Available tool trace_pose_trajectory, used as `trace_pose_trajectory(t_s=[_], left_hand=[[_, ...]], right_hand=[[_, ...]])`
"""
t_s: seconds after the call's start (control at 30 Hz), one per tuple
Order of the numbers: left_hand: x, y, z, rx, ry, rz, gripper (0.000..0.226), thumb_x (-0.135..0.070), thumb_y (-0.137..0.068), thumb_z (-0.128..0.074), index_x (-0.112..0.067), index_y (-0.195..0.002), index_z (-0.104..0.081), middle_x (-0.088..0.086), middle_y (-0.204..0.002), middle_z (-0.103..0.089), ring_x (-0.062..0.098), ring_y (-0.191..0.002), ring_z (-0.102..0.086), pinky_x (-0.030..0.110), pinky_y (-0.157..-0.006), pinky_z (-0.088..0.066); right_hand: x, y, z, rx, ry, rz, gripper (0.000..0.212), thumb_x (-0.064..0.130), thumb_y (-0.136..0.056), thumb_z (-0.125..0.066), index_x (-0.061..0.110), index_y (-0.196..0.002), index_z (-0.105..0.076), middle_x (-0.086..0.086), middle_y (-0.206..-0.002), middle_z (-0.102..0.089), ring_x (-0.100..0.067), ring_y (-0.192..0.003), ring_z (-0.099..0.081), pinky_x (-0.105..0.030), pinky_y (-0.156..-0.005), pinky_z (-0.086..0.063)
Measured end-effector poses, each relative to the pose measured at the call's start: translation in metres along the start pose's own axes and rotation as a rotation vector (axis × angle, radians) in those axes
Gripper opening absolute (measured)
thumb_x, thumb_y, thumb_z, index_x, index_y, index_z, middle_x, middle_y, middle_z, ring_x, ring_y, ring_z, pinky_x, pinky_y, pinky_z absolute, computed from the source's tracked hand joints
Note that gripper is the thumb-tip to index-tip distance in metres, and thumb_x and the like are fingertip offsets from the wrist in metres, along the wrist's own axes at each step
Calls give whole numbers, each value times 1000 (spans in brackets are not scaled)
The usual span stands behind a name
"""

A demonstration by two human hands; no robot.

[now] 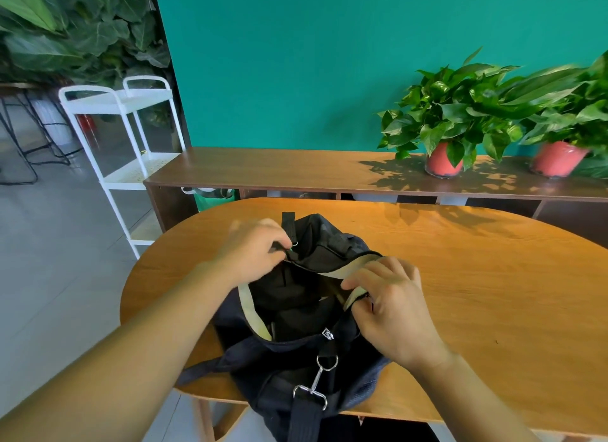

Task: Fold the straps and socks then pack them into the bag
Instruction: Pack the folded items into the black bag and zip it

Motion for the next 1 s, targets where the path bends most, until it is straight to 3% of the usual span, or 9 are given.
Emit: trace_pose_trajectory(t_s=[0.1, 0.23, 0.33, 0.5, 0.57, 0.67, 0.73, 0.83, 1.0], left_hand=[[12, -18, 4, 14, -62, 4, 32, -29, -88, -67, -31, -120, -62, -10, -126, -56, 15, -118, -50, 42, -104, -37], [11, -44, -12, 262, -185, -18, 52, -30, -87, -67, -29, -136, -49, -5, -137, -53, 21, -125, -47, 40, -106, -32], [4, -57, -28, 386, -340, -60, 52, -25, -89, -64, -29, -138, -46, -4, -136, -54, 23, -123, -49, 39, -103, -28], [1, -67, -37, 454, -474, -1, 29, -15, -92, -58, -23, -119, -64, 1, -119, -63, 26, -112, -56, 39, -102, -36], [6, -73, -28, 432, -442, 76, 16, -18, -91, -57, -15, -100, -70, 11, -99, -65, 28, -92, -62, 37, -80, -50], [13, -78, -7, 388, -368, 158, 26, -18, -87, -56, -2, -67, -53, 23, -71, -49, 26, -57, -47, 31, -52, -33], [16, -80, 7, 339, -310, 230, 24, -16, -86, -54, -5, -65, -50, 12, -61, -39, 22, -56, -40, 33, -54, -35], [15, -80, 19, 319, -273, 316, 9, -13, -86, -52, -6, -83, -58, 15, -75, -51, 29, -76, -57, 39, -70, -50], [0, -61, -4, 451, -167, 401, 17, -11, -79, -59, -7, -63, -55, 6, -56, -52, 19, -47, -52, 22, -42, -38]], right_hand=[[16, 12, -3, 82, 82, 8, 34, 41, -69, -53, 31, -99, -65, 17, -90, -56, -10, -94, -48, -31, -82, -34], [16, 33, -33, 434, 286, -1, 66, 69, -55, -51, 33, -110, -61, 6, -111, -52, -21, -114, -43, -55, -105, -28], [9, 37, -40, 403, 358, 31, 38, 58, -47, -60, 31, -73, -61, 8, -86, -52, -20, -96, -51, -51, -90, -44], [-13, 28, -36, 355, 329, 113, 25, 39, -43, -60, 26, -63, -50, 7, -74, -48, -21, -80, -51, -31, -66, -46], [-28, 15, -26, 322, 360, 133, 24, 35, -43, -59, 25, -62, -49, 7, -75, -50, -23, -82, -52, -35, -70, -46], [-57, -8, -10, 332, 446, 177, 28, 31, -36, -63, 25, -61, -51, 9, -74, -55, -25, -88, -58, -42, -77, -50], [-77, -23, -2, 436, 549, 158, 31, 31, -36, -68, 27, -64, -56, 7, -77, -63, -27, -103, -59, -47, -86, -48], [-101, -45, 9, 603, 653, 106, 29, 27, -61, -65, 26, -90, -61, 4, -103, -68, -25, -133, -37, -46, -107, -27], [-127, -50, 6, 690, 727, 45, 36, 16, -80, -50, 24, -114, -58, 8, -130, -56, -18, -144, -15, -38, -113, -15]])
Point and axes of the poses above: each hand's wrist, its own y-axis away from the middle knuckle, its own z-axis out of the back of the hand, x = y × z, the point moved 2 cm from there along -y, towards the middle knuckle
